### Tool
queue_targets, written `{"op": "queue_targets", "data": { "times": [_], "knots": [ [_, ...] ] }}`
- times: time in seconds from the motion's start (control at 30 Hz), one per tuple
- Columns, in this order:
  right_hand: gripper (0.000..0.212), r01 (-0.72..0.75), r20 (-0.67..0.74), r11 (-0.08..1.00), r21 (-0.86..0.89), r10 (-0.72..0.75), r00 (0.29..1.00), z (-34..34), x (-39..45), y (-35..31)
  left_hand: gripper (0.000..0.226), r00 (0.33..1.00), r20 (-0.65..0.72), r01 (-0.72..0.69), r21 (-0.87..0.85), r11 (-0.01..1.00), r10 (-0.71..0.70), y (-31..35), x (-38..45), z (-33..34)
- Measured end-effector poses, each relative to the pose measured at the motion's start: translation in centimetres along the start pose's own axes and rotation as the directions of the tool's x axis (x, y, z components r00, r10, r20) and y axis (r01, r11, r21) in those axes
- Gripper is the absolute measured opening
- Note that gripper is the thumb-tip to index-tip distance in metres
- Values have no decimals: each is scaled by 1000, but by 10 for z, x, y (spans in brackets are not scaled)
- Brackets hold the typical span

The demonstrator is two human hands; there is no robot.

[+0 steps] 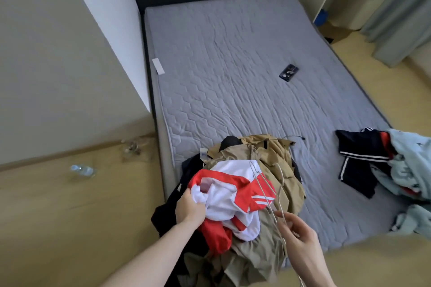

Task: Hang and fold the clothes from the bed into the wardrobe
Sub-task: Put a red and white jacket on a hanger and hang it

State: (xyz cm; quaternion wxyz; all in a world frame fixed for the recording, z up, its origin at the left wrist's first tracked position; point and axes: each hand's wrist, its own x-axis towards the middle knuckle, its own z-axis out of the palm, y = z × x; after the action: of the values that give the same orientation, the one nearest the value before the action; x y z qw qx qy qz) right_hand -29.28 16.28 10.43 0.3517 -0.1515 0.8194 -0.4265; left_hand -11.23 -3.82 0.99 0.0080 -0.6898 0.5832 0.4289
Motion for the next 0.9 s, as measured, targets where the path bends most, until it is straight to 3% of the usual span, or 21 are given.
{"op": "queue_targets", "data": {
  "times": [0.1,0.2,0.27,0.37,0.57,0.63,0.73,0.8,0.9],
  "knots": [
    [23,26,19,999,23,-26,999,6,-34,-27,45,957,-104,-283,-145,948,270,20,-37,-64],
    [20,88,6,994,67,-88,996,7,-69,-61,41,830,-269,-547,-229,805,488,36,-80,-143],
    [10,135,14,989,65,-136,991,12,-92,-87,36,760,-308,-646,-262,717,573,43,-109,-197],
    [29,183,43,981,66,-186,982,34,-117,-124,35,697,-319,-717,-332,613,642,52,-145,-266],
    [59,210,192,973,-91,-190,963,134,-140,-177,26,642,-375,-746,-506,432,669,50,-193,-352],
    [59,222,207,971,-94,-199,958,169,-147,-190,27,642,-397,-748,-510,424,656,39,-199,-371],
    [41,300,300,952,-68,-267,916,210,-157,-204,28,673,-430,-735,-480,478,602,15,-200,-399],
    [29,368,346,929,-31,-336,876,222,-161,-217,26,686,-477,-727,-425,539,550,-5,-195,-422],
    [32,402,392,902,161,-432,812,222,-162,-249,20,673,-575,-691,-265,673,465,-41,-182,-454]
  ]
}}
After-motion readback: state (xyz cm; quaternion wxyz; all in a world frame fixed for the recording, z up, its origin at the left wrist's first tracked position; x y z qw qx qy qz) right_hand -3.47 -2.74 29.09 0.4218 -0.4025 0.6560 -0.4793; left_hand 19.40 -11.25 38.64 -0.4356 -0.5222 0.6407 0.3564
